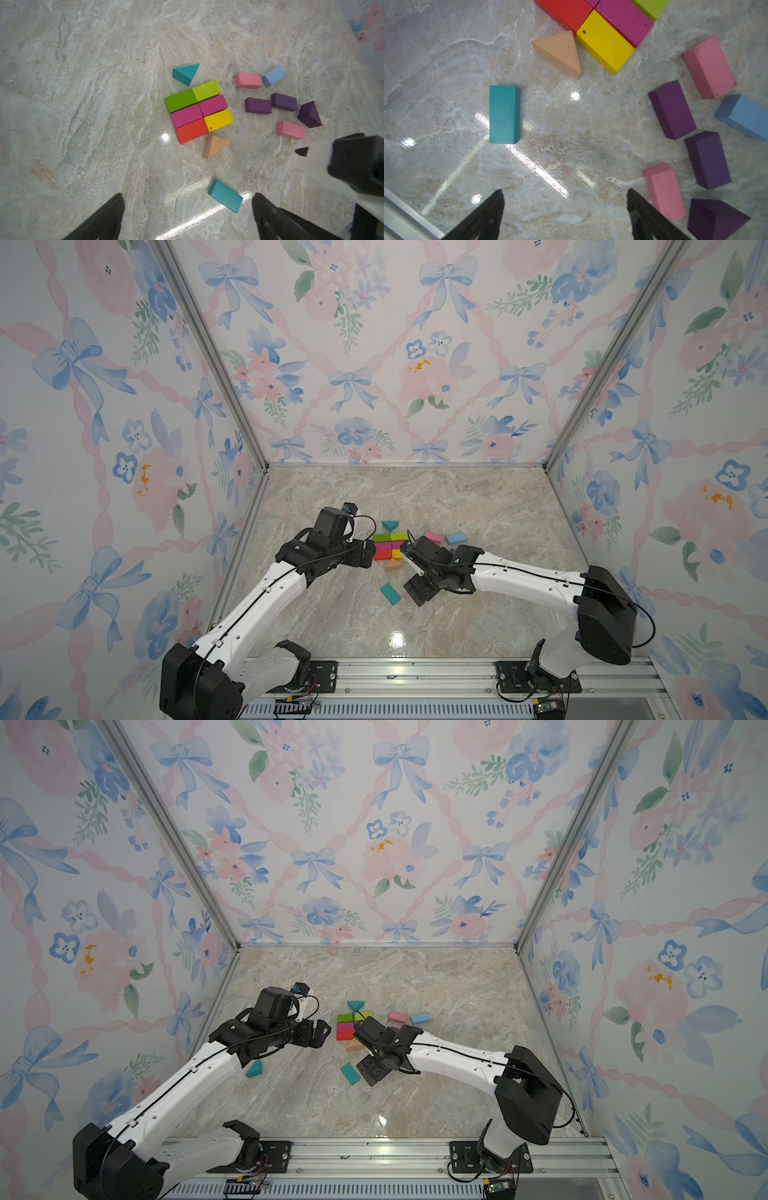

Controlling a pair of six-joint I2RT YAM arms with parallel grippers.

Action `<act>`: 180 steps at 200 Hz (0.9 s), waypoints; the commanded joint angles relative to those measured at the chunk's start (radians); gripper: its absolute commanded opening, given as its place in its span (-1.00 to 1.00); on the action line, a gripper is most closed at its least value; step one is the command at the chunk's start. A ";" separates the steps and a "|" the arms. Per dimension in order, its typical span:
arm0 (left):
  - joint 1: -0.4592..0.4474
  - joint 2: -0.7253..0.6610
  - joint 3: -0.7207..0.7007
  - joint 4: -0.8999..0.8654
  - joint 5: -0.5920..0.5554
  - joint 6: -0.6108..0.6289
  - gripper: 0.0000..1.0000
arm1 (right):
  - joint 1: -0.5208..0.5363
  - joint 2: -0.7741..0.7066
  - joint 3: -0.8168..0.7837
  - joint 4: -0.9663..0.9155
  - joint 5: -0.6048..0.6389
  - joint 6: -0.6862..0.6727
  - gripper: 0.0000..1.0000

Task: Assemble a piece of candy with building blocks
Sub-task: Pick up the building block from the center of the board.

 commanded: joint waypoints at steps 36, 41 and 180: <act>0.015 -0.053 -0.088 0.020 0.044 -0.153 0.96 | 0.065 0.162 0.073 0.077 -0.057 0.054 0.87; 0.024 -0.060 -0.099 0.028 0.048 -0.162 0.96 | 0.066 0.176 0.082 0.081 -0.057 0.052 0.87; 0.345 -0.093 -0.221 0.138 0.270 -0.187 0.96 | 0.066 0.393 0.171 0.087 -0.112 -0.010 -0.12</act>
